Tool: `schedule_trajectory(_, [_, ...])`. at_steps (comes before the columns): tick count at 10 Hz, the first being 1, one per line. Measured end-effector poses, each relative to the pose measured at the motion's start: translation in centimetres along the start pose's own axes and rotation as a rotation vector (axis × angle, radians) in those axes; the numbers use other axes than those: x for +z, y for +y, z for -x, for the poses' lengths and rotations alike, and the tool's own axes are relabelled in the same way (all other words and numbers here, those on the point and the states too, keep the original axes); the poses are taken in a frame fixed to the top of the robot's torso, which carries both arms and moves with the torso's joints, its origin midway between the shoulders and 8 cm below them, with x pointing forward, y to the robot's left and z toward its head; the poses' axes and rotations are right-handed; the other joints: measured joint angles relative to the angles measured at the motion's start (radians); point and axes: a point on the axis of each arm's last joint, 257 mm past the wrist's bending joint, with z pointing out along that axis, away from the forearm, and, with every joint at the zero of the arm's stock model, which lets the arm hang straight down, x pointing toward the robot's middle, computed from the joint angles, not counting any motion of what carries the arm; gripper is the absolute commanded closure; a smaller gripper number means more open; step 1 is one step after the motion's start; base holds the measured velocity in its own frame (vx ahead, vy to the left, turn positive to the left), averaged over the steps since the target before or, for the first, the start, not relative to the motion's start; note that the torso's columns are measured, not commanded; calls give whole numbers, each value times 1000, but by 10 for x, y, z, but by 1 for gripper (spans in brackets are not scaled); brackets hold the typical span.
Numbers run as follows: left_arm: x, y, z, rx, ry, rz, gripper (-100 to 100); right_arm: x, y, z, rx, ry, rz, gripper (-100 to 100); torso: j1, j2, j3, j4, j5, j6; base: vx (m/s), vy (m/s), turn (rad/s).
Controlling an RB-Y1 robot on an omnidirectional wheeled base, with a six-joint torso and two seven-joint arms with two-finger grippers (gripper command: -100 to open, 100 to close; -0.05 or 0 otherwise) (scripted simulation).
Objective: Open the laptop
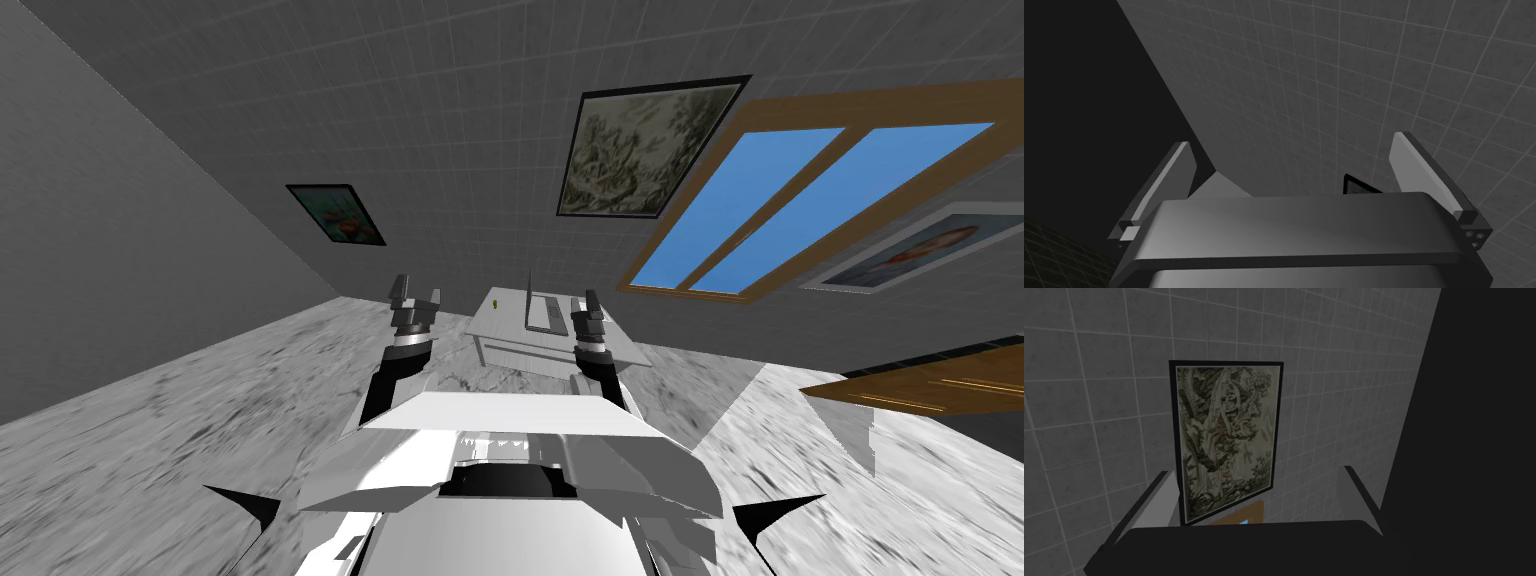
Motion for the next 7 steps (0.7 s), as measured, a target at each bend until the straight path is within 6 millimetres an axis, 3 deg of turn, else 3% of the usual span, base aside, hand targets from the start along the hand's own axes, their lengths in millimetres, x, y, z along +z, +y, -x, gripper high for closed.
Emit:
schedule_trajectory(2, [0, 0, 0, 0, 0, 0, 0, 0, 0, 0, 0, 0, 0, 0, 0, 104, -209, 105, 0, 0, 0, 0, 0])
schedule_trajectory(7, [0, 0, 0, 0, 0, 0, 0, 0, 0, 0, 0, 0, 0, 0, 0, 470, -939, 470, 0, 0, 0, 0, 0])
